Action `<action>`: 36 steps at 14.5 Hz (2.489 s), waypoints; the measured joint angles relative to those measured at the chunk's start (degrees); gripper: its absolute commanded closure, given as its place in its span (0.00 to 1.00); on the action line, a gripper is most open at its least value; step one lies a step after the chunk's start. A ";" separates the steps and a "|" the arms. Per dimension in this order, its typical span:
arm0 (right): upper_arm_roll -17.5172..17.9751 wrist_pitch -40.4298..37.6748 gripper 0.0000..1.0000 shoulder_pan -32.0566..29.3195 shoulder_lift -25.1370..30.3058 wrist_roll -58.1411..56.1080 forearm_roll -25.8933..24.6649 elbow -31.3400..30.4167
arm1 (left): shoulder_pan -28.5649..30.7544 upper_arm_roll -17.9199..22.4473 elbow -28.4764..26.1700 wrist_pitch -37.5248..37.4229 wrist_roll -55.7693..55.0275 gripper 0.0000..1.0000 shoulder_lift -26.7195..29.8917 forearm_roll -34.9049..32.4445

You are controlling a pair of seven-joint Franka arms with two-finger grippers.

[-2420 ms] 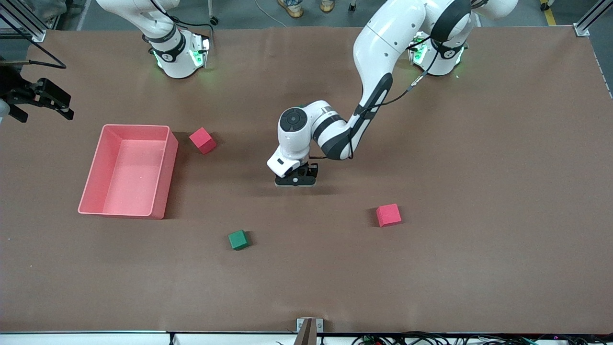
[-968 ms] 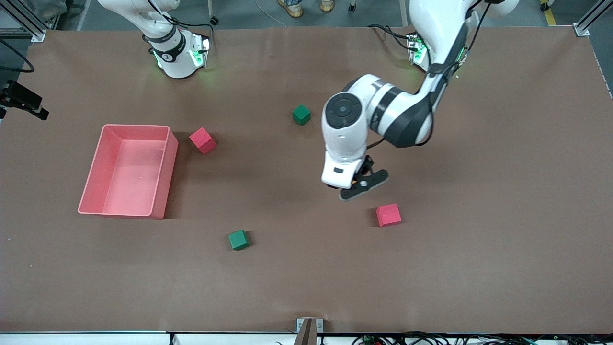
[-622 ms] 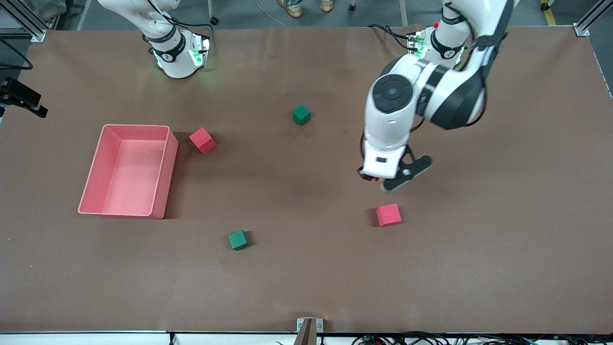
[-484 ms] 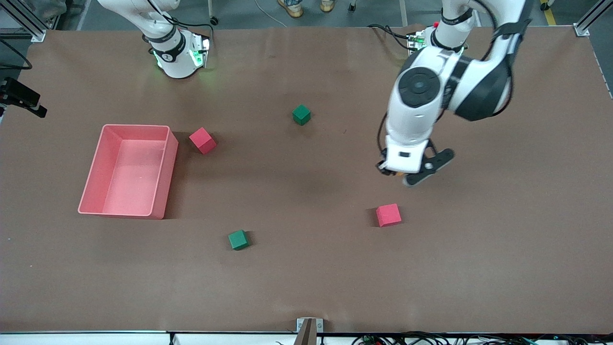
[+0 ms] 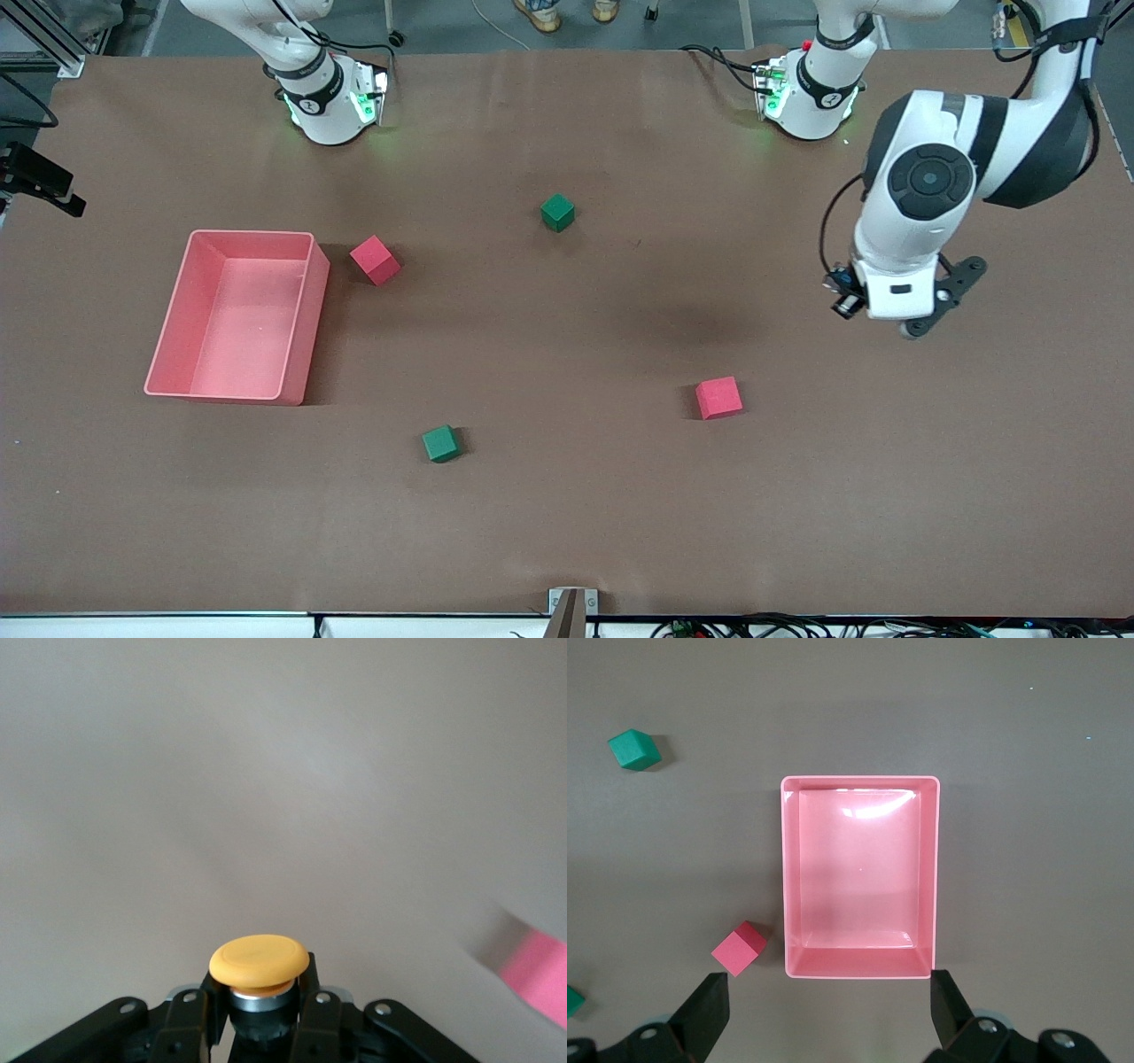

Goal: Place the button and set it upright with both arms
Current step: 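Lift the button with the left gripper and carry it aside, then rotate the left wrist to turn the held button cap-up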

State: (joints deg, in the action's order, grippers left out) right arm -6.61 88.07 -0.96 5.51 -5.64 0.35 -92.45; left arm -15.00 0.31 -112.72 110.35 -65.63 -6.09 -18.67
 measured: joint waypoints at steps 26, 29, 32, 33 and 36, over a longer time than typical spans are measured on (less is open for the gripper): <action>-0.03 -1.48 0.00 -0.72 0.00 -0.17 0.21 0.92 | 14.26 -0.17 -9.26 -4.85 -88.37 1.00 -30.14 -81.33; -0.03 -1.76 0.00 -0.72 0.00 -0.21 0.23 0.92 | 13.35 -0.19 -8.61 -7.87 -90.32 1.00 -33.03 -81.46; -0.03 -2.43 0.00 -0.72 0.00 -0.35 0.26 0.93 | 12.84 -0.21 -7.83 -10.33 -91.35 1.00 -35.00 -81.84; -0.03 -2.52 0.00 -0.72 0.00 -0.40 0.28 0.93 | 12.73 -0.22 -7.59 -10.96 -91.61 1.00 -35.62 -81.87; -0.03 -2.58 0.00 -0.72 0.00 -0.45 0.31 0.93 | 12.20 -0.30 -6.45 -11.98 -92.26 1.00 -37.81 -81.91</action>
State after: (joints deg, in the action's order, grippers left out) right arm -6.64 85.49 -1.68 5.51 -6.09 0.66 -91.52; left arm -2.81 0.02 -119.18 98.38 -157.89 -43.91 -100.58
